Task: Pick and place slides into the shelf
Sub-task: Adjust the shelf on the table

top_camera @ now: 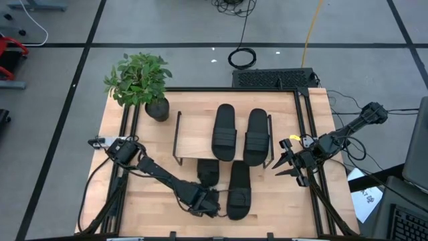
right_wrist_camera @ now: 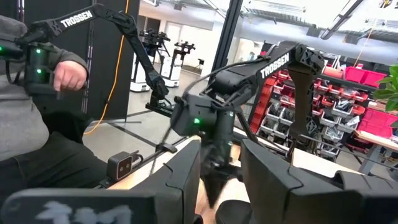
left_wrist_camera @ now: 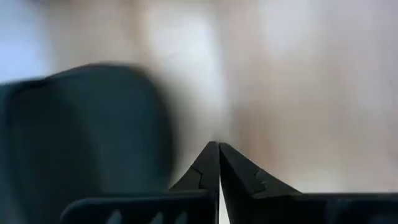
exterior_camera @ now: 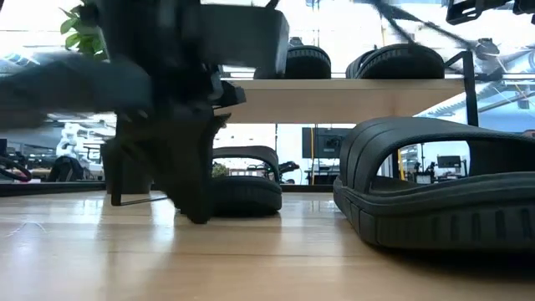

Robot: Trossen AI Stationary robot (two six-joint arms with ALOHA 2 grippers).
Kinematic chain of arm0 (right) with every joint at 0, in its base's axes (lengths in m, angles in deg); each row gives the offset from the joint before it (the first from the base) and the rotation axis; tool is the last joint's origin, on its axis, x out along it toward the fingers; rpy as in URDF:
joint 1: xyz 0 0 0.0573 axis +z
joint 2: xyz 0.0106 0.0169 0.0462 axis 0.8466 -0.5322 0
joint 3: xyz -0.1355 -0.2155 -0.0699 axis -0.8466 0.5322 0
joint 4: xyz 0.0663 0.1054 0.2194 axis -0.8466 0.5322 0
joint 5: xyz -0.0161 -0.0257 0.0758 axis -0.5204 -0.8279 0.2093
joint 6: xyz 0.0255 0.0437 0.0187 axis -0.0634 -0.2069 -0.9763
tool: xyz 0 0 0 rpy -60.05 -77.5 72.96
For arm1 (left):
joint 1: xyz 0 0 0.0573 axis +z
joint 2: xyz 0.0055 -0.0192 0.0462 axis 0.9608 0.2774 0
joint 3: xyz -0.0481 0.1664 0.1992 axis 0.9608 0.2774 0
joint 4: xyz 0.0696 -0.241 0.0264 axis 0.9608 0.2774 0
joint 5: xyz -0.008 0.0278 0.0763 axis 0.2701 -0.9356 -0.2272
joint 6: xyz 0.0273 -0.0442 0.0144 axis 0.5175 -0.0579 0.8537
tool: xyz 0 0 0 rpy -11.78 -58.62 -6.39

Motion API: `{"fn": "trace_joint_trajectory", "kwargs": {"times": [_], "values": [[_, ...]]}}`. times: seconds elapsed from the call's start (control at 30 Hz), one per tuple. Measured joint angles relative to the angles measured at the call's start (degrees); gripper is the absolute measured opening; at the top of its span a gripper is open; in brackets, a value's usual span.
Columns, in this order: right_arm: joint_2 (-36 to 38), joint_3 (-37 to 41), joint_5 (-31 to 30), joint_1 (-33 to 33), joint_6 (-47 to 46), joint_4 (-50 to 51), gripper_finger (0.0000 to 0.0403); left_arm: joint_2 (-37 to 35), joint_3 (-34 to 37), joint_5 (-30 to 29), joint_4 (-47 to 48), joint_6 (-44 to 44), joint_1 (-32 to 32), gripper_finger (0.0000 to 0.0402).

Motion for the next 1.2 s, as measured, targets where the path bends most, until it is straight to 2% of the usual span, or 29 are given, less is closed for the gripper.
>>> {"fn": "trace_joint_trajectory", "kwargs": {"times": [0.1, 0.2, 0.4, 0.47, 0.6, 0.7, 0.83, 0.93, 1.03, 1.13, 1.2], "values": [[0.0, 0.0, 0.0, 0.0, 0.0, 0.0, 0.0105, 0.0, -2.6, 3.4, 0.3, 3.0, -1.9, 0.0014], [0.0, 0.0, 0.0, 0.0, -0.1, 0.0, 0.0105, 0.0, -6.5, 3.4, 4.5, 3.2, -3.7, 0.0018], [0.0, 0.0, 0.0, 0.0, -0.2, 0.0, 0.0105, -0.3, -14.1, -8.8, 25.0, -5.5, -8.2, 0.0004], [0.0, 0.0, 0.0, 0.0, -0.2, 0.0, 0.0105, -1.6, -14.5, -12.0, 28.5, -7.1, -9.8, 0.0006], [0.0, 0.0, 0.0, 0.0, 0.1, -0.1, 0.0105, -7.1, -12.2, -16.8, 21.2, 0.1, -11.6, 0.0001], [0.0, 0.0, 0.0, 0.0, 0.8, -0.7, 0.0105, -12.5, -8.5, -16.8, 9.1, 10.7, -10.8, 0.0002], [0.0, 0.0, 0.0, 0.0, 0.9, -1.6, 0.0105, -21.6, -1.1, -14.2, -8.8, 26.6, -6.7, 0.0002], [0.0, 0.0, 0.0, 0.0, 0.9, -1.8, 0.0105, -29.2, 5.1, -13.8, -17.9, 34.2, -2.9, 0.0001], [0.0, 0.0, 0.0, 0.0, 1.1, -1.8, 0.0105, -38.1, 11.3, -22.2, -17.3, 33.3, 0.6, 0.0000], [0.0, 0.0, 0.0, 0.0, 1.1, -1.7, 0.0105, -47.7, 17.7, -31.7, -14.5, 26.6, 2.5, 0.0000], [0.0, 0.0, 0.0, 0.0, 1.2, -1.7, 0.0105, -54.1, 22.6, -35.6, -13.8, 19.9, 1.9, 0.0000]]}}
